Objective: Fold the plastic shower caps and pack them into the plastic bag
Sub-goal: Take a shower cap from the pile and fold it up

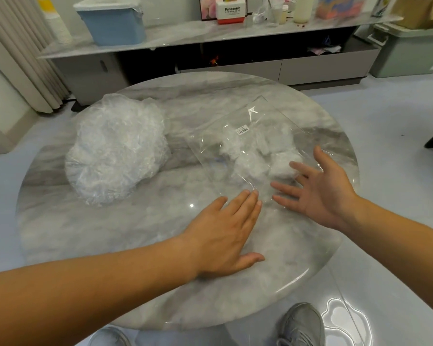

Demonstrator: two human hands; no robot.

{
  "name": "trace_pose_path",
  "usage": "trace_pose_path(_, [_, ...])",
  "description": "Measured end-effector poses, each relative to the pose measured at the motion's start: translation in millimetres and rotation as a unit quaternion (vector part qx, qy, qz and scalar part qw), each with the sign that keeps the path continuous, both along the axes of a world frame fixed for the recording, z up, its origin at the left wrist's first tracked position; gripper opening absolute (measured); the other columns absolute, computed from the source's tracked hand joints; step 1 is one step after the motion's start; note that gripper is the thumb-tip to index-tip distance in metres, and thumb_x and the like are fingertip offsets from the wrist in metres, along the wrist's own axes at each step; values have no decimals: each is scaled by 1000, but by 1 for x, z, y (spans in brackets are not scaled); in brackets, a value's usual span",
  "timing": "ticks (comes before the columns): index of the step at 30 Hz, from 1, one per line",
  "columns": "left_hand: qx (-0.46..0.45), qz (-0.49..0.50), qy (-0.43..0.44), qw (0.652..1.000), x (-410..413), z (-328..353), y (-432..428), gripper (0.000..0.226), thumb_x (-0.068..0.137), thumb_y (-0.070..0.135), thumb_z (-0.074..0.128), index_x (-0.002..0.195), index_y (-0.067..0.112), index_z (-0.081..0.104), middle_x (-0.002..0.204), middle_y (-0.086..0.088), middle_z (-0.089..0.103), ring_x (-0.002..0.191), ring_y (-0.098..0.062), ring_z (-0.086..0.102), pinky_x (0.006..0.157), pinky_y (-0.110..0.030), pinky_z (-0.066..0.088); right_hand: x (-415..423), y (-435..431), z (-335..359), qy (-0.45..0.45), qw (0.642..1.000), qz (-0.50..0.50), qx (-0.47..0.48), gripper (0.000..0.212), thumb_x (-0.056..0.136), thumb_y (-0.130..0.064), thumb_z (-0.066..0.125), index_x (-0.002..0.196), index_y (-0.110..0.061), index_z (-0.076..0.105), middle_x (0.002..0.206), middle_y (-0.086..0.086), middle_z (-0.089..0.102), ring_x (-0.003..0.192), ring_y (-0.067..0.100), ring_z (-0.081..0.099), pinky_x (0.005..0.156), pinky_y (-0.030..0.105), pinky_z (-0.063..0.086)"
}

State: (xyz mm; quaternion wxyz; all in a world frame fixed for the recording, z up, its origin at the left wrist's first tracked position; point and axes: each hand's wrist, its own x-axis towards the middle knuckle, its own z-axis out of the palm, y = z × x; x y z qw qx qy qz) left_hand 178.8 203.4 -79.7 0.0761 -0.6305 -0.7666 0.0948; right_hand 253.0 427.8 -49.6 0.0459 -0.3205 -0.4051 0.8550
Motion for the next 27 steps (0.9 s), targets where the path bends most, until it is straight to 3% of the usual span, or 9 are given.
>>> trace_pose_path(3, [-9,0,-5,1000,-1,-1,-3,93,97,70,17,156,-1,25,163,-23,24,151,-35,26,109,-51,42,-4,-2,3,-10,1000,-5,18,71,96,-64,49,151,-20,41,162,9,29,110,34,71,89,43,56])
trace_pose_path(7, [-31,2,-28,999,-4,-4,-7,91,97,71,20,158,3,24,164,-21,20,152,-35,22,110,-50,40,-3,-8,7,-30,993,-105,52,56,97,-48,60,134,-10,42,137,24,47,98,36,74,81,42,57])
trace_pose_path(11, [-51,10,-57,997,-5,-4,-13,86,96,72,16,160,16,20,166,-21,13,154,-36,15,116,-50,33,12,-21,8,-91,979,-111,143,51,99,-40,62,137,-12,41,122,19,51,97,39,71,87,48,58])
trace_pose_path(13, [-70,20,-67,995,-5,-2,-15,84,96,73,15,162,21,12,167,-19,2,156,-33,5,122,-47,23,19,-27,12,-127,966,-105,200,41,99,-35,62,129,-12,46,109,15,53,91,33,70,85,47,59])
trace_pose_path(15, [-87,43,-96,991,-5,4,-19,84,95,74,15,162,24,2,168,-14,-9,156,-28,-7,126,-43,10,24,-36,15,-142,951,-72,264,28,100,-34,60,108,-8,55,95,11,57,79,27,67,77,43,59])
trace_pose_path(18, [-61,94,-141,984,-10,15,-26,86,91,75,11,161,26,3,169,-9,-8,156,-22,-7,126,-37,4,24,-59,21,-97,934,3,344,31,101,-33,57,85,-7,61,81,12,63,68,23,64,69,41,56])
trace_pose_path(22, [15,233,-174,957,-36,31,-51,72,99,66,21,157,23,24,168,-10,10,155,-23,10,122,-37,10,10,-97,31,-19,913,118,389,32,100,-32,56,86,-6,69,82,9,73,74,18,70,76,41,58])
trace_pose_path(27, [111,396,-169,895,-88,34,-110,61,104,55,28,151,18,42,169,-13,-3,156,-26,-1,125,-39,4,-17,-132,29,22,855,246,457,33,100,-39,52,92,-13,71,90,-4,75,87,11,71,82,35,57])
